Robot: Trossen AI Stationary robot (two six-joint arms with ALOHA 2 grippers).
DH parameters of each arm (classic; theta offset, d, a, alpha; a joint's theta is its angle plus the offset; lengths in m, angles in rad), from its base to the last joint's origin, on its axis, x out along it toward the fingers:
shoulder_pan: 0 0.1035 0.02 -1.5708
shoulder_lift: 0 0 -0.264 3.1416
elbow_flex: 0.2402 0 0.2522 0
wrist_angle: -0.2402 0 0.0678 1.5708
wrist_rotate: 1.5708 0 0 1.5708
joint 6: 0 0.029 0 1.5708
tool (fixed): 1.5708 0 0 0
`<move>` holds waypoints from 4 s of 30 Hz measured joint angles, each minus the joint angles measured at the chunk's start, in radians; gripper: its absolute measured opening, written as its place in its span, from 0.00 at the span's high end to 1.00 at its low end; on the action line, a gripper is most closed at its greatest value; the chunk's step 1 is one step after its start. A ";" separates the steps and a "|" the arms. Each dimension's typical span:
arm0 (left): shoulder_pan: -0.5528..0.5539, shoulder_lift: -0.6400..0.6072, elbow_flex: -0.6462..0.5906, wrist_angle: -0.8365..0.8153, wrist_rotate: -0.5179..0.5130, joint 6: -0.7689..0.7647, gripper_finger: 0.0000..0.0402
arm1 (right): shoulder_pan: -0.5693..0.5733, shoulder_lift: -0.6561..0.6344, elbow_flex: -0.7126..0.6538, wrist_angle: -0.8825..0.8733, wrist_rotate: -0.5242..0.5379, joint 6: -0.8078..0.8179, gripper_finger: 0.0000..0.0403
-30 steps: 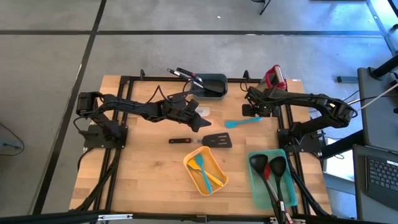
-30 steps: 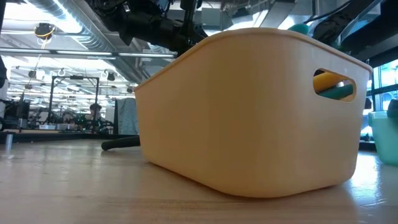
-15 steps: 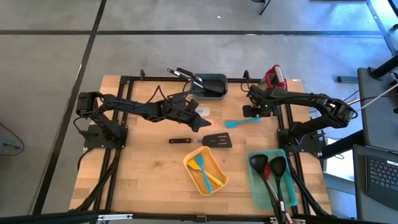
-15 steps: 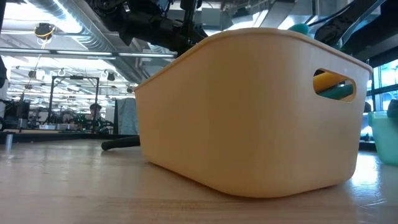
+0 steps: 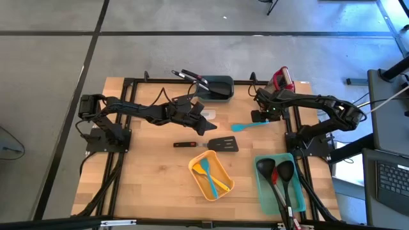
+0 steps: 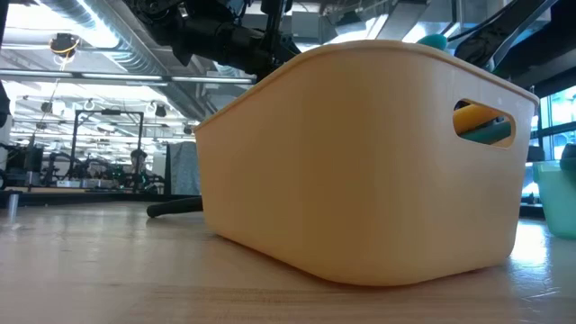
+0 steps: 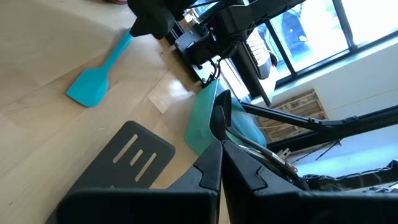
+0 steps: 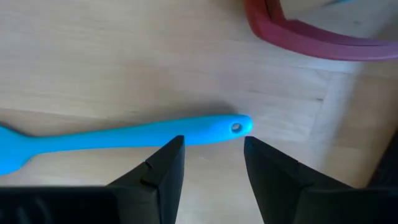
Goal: Pick & Place Kitchen Items
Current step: Put the small blue spatula into the yellow bin
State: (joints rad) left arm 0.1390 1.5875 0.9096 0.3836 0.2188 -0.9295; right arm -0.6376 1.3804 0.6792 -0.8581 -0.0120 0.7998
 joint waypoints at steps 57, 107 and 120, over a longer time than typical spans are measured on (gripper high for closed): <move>0.078 0.221 0.001 0.286 0.172 -0.366 0.85 | 0.026 0.044 -0.002 -0.008 -0.043 -0.022 0.58; 0.097 0.497 0.309 -0.104 0.115 -0.391 0.64 | 0.078 -0.106 -0.023 -0.098 0.146 0.166 0.58; 0.097 0.497 0.309 -0.103 0.115 -0.391 0.64 | 0.033 -0.112 -0.084 -0.050 0.134 0.165 0.58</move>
State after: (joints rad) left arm 0.2356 2.0850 1.2182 0.2802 0.3336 -1.3209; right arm -0.6044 1.2682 0.5954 -0.9078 0.1223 0.9649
